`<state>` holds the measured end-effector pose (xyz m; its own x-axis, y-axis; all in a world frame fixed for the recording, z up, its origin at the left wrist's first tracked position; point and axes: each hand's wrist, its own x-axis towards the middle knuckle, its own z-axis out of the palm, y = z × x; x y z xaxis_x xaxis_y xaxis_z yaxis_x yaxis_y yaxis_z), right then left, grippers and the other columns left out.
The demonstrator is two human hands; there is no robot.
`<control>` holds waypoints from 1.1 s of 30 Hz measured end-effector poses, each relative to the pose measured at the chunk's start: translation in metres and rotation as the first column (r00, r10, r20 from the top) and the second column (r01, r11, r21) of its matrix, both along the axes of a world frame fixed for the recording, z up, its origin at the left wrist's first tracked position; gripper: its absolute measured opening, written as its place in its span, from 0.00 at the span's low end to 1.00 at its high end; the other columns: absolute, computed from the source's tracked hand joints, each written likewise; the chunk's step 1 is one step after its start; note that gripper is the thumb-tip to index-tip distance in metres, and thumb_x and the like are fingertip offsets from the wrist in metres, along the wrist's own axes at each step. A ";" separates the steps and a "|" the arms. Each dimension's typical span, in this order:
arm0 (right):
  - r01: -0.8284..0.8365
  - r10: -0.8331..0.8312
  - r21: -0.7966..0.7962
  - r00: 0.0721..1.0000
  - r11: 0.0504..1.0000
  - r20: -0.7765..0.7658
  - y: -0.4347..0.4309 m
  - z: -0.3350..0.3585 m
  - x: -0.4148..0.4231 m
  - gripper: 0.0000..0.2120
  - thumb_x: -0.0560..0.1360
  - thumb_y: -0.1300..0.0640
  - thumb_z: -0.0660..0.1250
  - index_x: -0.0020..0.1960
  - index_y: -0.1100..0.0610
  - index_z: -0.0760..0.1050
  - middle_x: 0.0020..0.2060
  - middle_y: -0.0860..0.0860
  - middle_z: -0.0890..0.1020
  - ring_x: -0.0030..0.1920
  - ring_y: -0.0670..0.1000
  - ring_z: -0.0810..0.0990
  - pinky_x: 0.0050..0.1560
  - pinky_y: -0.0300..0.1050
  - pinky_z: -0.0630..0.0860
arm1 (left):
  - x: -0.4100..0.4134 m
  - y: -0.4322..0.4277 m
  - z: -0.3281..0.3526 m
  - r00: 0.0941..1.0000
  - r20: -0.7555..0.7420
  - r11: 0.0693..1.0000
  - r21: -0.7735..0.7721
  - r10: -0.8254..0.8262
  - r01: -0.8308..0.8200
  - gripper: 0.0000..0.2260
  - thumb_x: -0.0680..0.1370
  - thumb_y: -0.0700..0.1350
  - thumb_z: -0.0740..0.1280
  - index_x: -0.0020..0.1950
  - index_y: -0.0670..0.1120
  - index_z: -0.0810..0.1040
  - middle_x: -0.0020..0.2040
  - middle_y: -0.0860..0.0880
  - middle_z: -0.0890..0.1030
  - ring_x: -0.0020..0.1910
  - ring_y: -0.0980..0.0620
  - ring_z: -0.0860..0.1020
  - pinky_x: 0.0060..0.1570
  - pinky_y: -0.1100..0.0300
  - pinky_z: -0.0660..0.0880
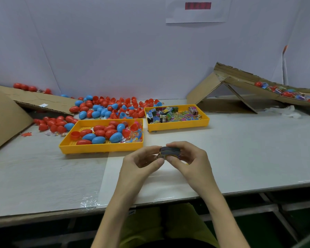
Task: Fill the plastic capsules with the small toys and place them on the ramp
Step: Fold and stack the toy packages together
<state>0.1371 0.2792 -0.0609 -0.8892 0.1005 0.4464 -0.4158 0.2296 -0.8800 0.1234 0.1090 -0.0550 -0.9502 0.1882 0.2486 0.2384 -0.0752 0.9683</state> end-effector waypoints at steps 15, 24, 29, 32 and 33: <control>0.028 -0.028 -0.003 1.000 1.000 -0.011 -0.001 0.001 0.002 0.15 0.71 0.62 0.77 0.49 0.44 0.82 0.44 0.42 0.86 0.46 0.46 0.84 0.46 0.33 0.77 | 0.001 0.001 -0.004 0.993 -0.079 0.995 -0.026 0.091 -0.093 0.11 0.73 0.36 0.76 0.51 0.50 0.86 0.45 0.52 0.87 0.46 0.55 0.85 0.46 0.67 0.79; 0.098 -0.097 0.067 0.995 0.993 -0.014 -0.003 -0.002 0.002 0.12 0.71 0.60 0.77 0.51 0.47 0.83 0.45 0.40 0.86 0.47 0.44 0.83 0.47 0.34 0.78 | 0.000 0.003 -0.006 0.986 -0.095 0.988 -0.052 0.138 -0.144 0.11 0.73 0.36 0.76 0.50 0.50 0.86 0.44 0.54 0.87 0.45 0.56 0.85 0.45 0.68 0.78; 0.136 -0.136 0.063 0.991 0.989 -0.012 -0.003 -0.001 0.002 0.13 0.70 0.62 0.77 0.50 0.47 0.83 0.43 0.40 0.86 0.44 0.42 0.83 0.45 0.32 0.77 | 0.000 0.004 -0.006 0.981 -0.110 0.982 -0.087 0.159 -0.169 0.10 0.73 0.37 0.76 0.48 0.52 0.86 0.43 0.56 0.87 0.45 0.57 0.84 0.44 0.69 0.78; 0.142 -0.141 0.047 0.990 0.989 -0.013 -0.003 0.000 0.003 0.15 0.70 0.63 0.77 0.49 0.45 0.82 0.43 0.40 0.86 0.42 0.43 0.83 0.42 0.30 0.76 | 0.000 0.004 -0.006 0.977 -0.121 0.977 -0.104 0.176 -0.188 0.09 0.74 0.38 0.75 0.47 0.53 0.86 0.42 0.56 0.86 0.44 0.58 0.84 0.43 0.70 0.77; 0.146 -0.146 0.049 0.989 0.988 -0.016 -0.003 0.000 0.003 0.15 0.70 0.63 0.77 0.49 0.44 0.82 0.43 0.40 0.85 0.41 0.42 0.83 0.41 0.30 0.76 | 0.000 0.004 -0.007 0.975 -0.126 0.975 -0.108 0.180 -0.194 0.09 0.74 0.38 0.75 0.46 0.53 0.86 0.42 0.57 0.86 0.43 0.58 0.84 0.42 0.70 0.77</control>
